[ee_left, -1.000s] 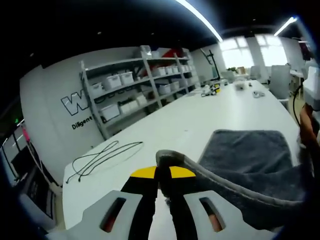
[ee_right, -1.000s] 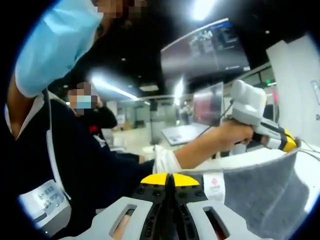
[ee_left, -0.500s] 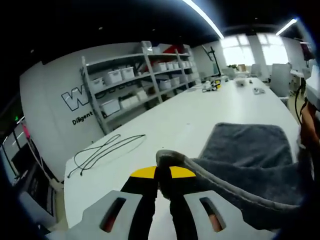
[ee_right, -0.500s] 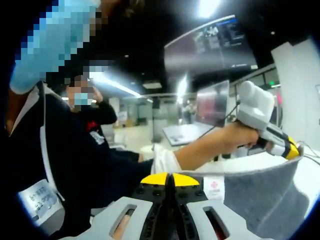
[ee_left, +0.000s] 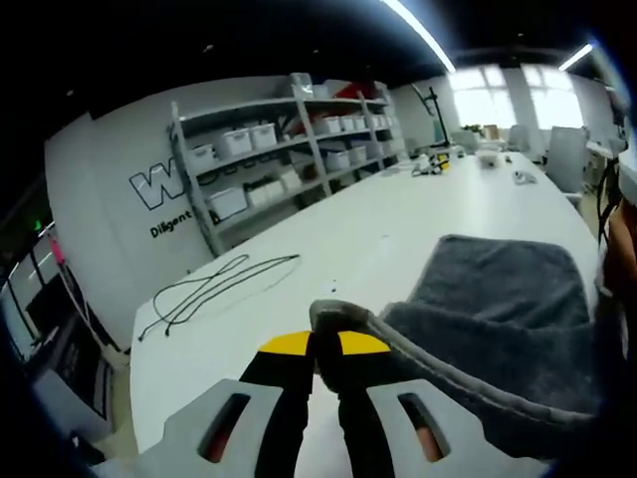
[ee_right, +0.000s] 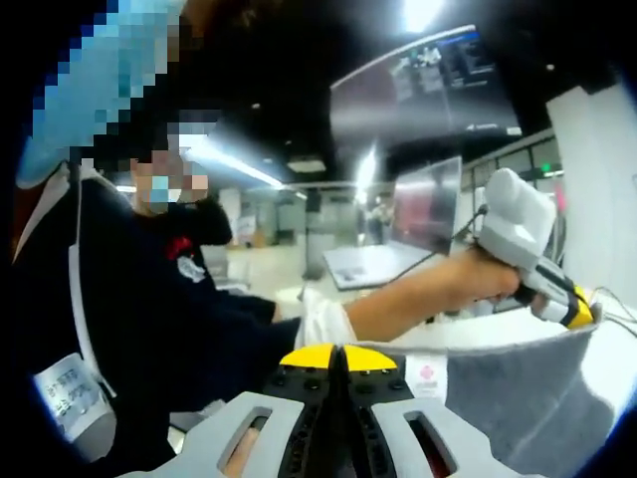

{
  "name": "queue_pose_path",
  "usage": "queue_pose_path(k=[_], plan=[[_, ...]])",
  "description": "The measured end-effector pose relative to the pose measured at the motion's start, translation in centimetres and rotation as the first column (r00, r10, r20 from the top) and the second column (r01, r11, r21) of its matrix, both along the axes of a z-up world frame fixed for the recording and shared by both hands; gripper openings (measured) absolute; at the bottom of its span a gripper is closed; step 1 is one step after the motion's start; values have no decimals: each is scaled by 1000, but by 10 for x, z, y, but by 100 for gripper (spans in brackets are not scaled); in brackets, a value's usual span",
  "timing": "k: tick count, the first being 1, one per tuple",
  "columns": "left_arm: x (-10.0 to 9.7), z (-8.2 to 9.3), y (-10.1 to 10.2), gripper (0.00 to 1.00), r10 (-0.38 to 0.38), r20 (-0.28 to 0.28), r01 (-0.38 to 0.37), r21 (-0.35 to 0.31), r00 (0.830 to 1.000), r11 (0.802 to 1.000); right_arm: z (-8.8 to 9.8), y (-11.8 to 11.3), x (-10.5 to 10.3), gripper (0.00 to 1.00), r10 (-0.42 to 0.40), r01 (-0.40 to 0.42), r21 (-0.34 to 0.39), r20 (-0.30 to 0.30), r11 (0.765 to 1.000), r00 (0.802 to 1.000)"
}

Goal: Open the folded towel by lifting each exposed corner and separating the folded layers until the towel lies flat within the target outline without major curled edges

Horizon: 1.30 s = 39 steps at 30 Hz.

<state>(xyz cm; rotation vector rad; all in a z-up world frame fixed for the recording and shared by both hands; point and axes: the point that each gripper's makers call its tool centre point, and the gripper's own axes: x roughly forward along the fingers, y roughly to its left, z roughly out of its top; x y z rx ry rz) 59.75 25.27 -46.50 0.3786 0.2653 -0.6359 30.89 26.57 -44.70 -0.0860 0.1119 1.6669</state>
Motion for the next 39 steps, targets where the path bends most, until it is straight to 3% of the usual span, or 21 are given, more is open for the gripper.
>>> queue_pose_path(k=[4, 19, 20, 22, 23, 28, 39], plan=[[4, -9, 9, 8, 17, -16, -17, 41, 1000, 999, -3, 7, 3, 0, 3, -3, -9, -2, 1000, 1000], [3, -15, 18, 8, 2, -57, -5, -41, 998, 999, -26, 31, 3, 0, 19, -14, -78, 65, 997, 998], [2, -15, 16, 8, -6, -64, 3, -58, 998, 998, -27, 32, 4, 0, 21, -16, -79, 62, 997, 998], [-2, -11, 7, 8, -56, -84, 42, -155, 995, 987, -31, 34, 4, 0, 30, -26, -84, 50, 996, 998], [-2, -10, 7, 8, -63, -85, 48, -166, 994, 985, -32, 34, 4, 0, 32, -28, -87, 47, 996, 998], [4, -18, 19, 8, -29, -100, 18, -116, 995, 993, -36, 39, 5, 0, 42, -37, -99, 43, 994, 998], [9, -36, 22, 8, -18, -144, 7, -78, 989, 997, -51, 43, 8, 0, 60, -59, -118, 3, 991, 998]])
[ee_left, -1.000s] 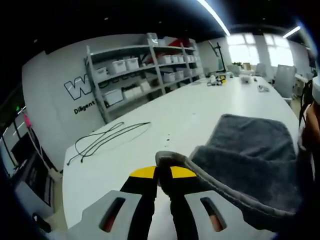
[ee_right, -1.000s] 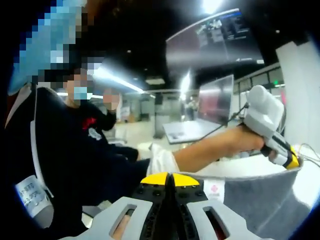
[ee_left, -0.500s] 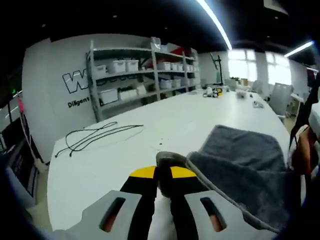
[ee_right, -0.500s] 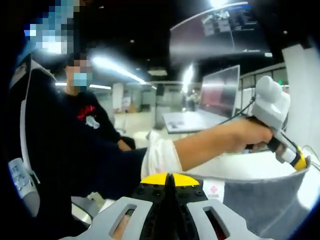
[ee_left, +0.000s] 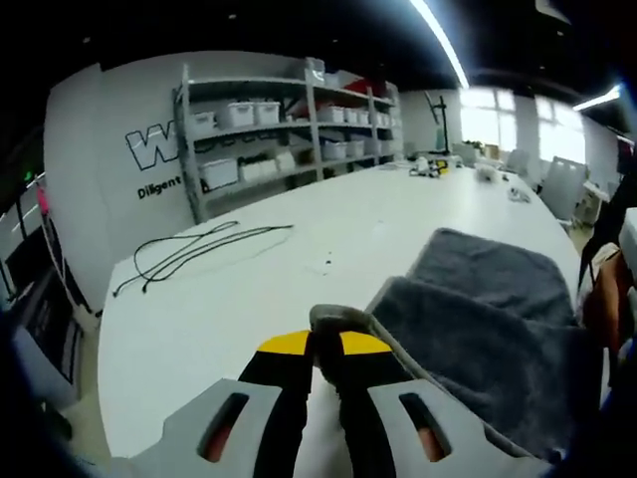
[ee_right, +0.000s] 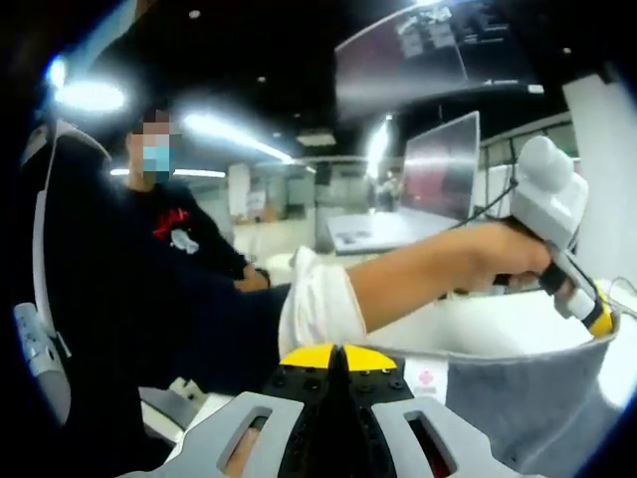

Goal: Open the folded towel by lifting each exposed corner and separating the folded layers until the towel lies flat within the target outline without major curled edges

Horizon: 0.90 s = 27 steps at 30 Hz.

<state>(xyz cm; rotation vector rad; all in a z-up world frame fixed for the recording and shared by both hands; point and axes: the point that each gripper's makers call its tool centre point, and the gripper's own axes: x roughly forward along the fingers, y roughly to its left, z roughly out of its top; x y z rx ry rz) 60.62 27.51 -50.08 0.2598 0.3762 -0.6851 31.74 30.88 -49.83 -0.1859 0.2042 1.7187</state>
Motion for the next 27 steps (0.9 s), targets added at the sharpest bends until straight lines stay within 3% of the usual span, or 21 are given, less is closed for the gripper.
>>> queue_pose_path(k=[4, 27], plan=[[-1, -11, 1, 9, -1, -18, 1, 29, 1000, 1000, -5, 1, 0, 0, 3, -3, -6, -25, 1000, 1000], [-13, -44, 22, 12, 24, -117, -4, 167, 993, 986, -46, 7, -8, 0, 22, -24, -109, -19, 994, 1000]])
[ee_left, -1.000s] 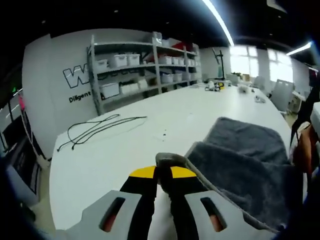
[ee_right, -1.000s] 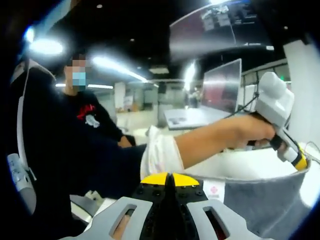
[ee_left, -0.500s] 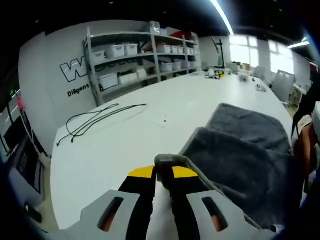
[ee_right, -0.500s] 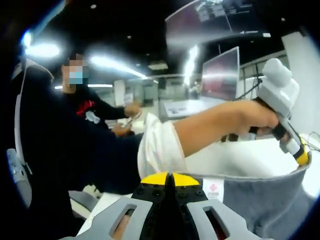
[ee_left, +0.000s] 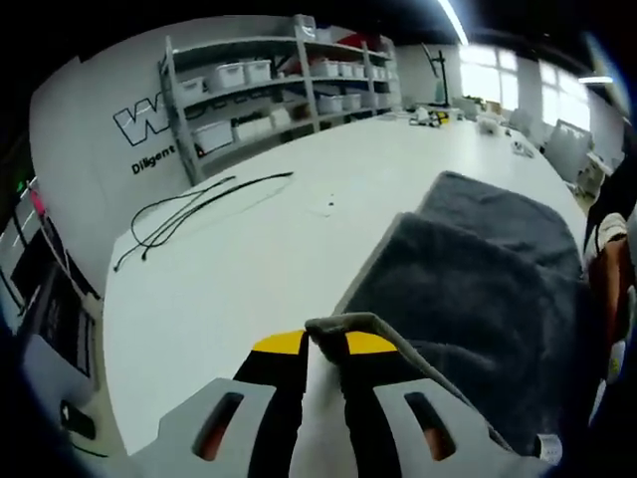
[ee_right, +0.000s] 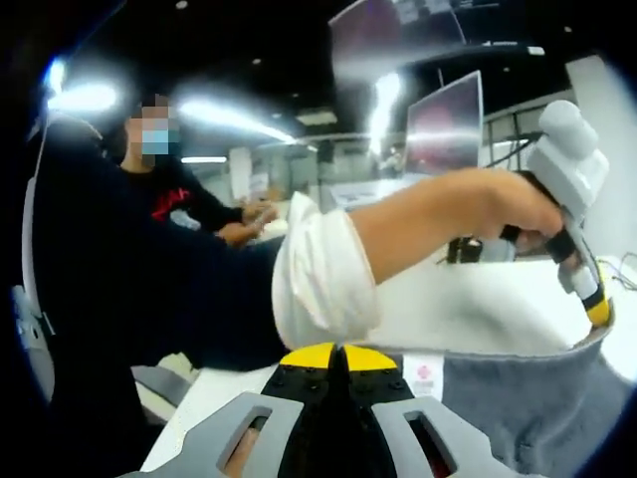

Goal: Open the folded towel by lifting each exposed corner and separating the folded layers until the towel lies flat within the target outline without major curled edges

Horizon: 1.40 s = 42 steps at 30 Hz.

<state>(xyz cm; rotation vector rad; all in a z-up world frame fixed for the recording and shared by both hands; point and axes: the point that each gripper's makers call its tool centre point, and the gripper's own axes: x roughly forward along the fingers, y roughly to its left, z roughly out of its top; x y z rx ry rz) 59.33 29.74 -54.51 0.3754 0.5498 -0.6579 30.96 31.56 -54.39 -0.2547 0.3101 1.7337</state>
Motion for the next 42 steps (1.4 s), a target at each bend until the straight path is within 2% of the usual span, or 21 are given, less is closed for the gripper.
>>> queue_pose_path(k=[3, 6, 12, 21, 24, 29, 36, 42], plan=[[-1, 0, 0, 13, -2, -7, 2, -6, 1000, 1000, -2, 2, -2, 0, 12, -12, -12, -2, 1000, 1000], [2, 5, 10, 15, -4, 39, 1, 84, 999, 996, -9, 2, -7, 0, 26, -26, -31, -10, 999, 1000], [-1, 13, 9, 15, -1, 47, -3, 81, 999, 997, -14, 1, -9, 0, 29, -30, -50, -8, 998, 1000], [3, 17, 22, 16, 28, 41, -33, 104, 999, 994, -19, 1, -11, 0, 42, -41, -69, 10, 997, 999], [6, 23, 27, 16, 50, 67, -58, 119, 996, 991, -21, 1, -10, 0, 43, -42, -73, 12, 996, 999], [8, 35, 28, 16, 102, 87, -108, 75, 991, 991, -21, 1, -8, 0, 40, -38, -77, 21, 996, 999], [3, 27, 21, 15, 85, 41, -88, 70, 996, 994, -26, 1, -7, 0, 38, -36, -90, 18, 995, 999], [-2, 6, 17, 14, 82, -41, -78, 76, 996, 994, -28, 3, -6, 0, 39, -35, -97, 34, 995, 999]])
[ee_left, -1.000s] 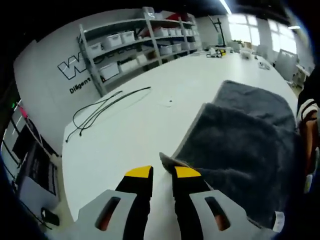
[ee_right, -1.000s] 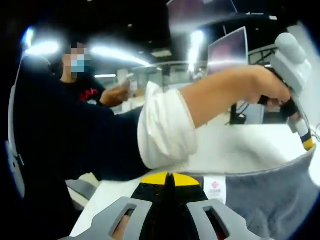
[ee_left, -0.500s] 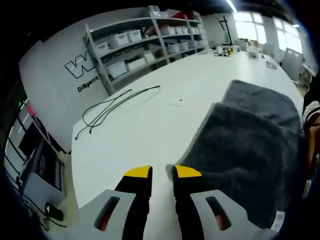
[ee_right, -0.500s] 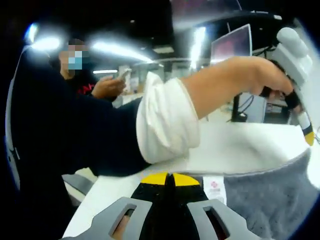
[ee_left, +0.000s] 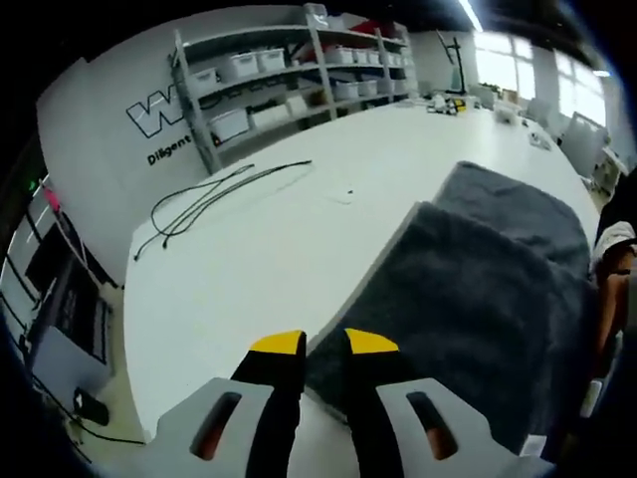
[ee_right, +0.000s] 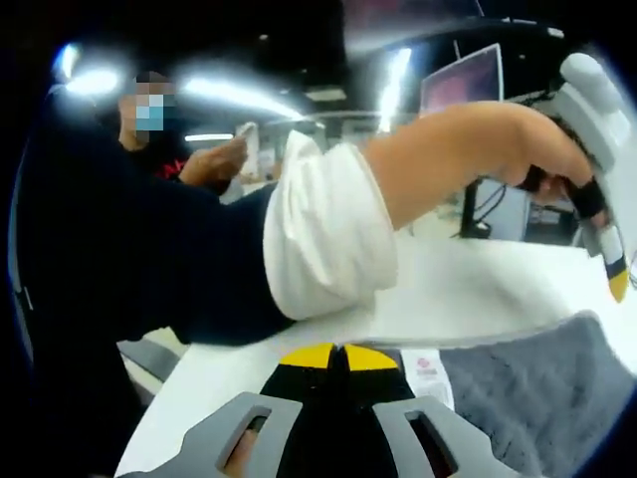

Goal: Open the folded towel by lifting each exposed corner and separating the folded layers until the towel lies flat within the target outline without major curled edges

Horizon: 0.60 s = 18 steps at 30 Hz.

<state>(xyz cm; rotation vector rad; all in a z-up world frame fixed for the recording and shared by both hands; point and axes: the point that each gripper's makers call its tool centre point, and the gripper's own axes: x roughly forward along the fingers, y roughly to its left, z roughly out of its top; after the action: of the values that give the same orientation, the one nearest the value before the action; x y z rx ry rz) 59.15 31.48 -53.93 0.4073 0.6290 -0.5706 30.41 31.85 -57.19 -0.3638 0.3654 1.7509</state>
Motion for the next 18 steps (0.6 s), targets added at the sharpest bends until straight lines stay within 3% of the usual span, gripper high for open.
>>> queue_pose_path(k=[11, 18], plan=[[-8, -36, 6, 11, 10, -97, -5, 44, 995, 999, 5, 2, 1, 2, -1, 0, 22, 27, 1000, 1000], [-10, -41, 4, 8, 22, -94, -17, 56, 995, 998, 15, 0, 4, 2, -19, 18, 45, 29, 999, 999]])
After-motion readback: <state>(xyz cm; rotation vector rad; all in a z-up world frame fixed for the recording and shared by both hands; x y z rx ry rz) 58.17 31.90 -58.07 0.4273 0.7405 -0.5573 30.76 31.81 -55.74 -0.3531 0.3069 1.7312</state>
